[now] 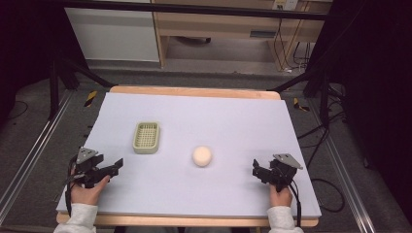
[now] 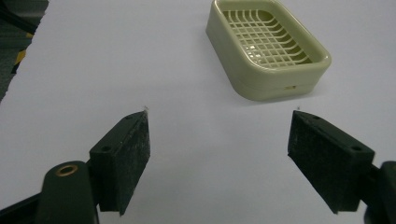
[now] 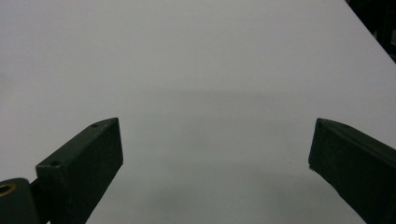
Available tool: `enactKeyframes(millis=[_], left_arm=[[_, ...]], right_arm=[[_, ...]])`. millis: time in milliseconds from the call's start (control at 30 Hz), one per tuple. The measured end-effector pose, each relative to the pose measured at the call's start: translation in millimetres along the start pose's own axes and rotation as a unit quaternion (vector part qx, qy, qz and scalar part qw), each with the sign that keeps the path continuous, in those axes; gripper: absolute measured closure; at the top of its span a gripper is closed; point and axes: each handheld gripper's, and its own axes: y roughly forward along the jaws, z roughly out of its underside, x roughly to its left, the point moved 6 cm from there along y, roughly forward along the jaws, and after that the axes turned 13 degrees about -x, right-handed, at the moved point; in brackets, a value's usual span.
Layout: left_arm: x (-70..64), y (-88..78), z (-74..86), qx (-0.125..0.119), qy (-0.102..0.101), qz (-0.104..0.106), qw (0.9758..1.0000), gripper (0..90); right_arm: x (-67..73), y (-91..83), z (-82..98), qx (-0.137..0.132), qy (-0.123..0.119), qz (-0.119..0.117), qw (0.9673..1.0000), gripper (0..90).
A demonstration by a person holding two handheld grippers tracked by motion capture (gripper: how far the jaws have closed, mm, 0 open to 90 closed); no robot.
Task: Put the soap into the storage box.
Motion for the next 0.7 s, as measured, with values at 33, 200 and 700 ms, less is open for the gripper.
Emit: enactKeyframes(millis=[33,200,700], left_arm=[[-1.5,0.4,0.5,0.003,0.000,0.003,1.0000,21.0],[-11.9,-0.2,-1.6,-0.001,-0.010,0.024,0.9997,21.1],[-37.0,1.0,-2.5,0.003,0.026,0.046,0.9986,21.2]], right_arm=[[-0.6,-0.3,-1.1,-0.004,0.001,0.002,1.0000,3.1],[-2.0,-2.7,-3.6,-0.014,0.005,0.000,0.9999,3.0],[1.8,-3.9,-4.4,-0.021,-0.011,-0.011,0.9997,2.9]])
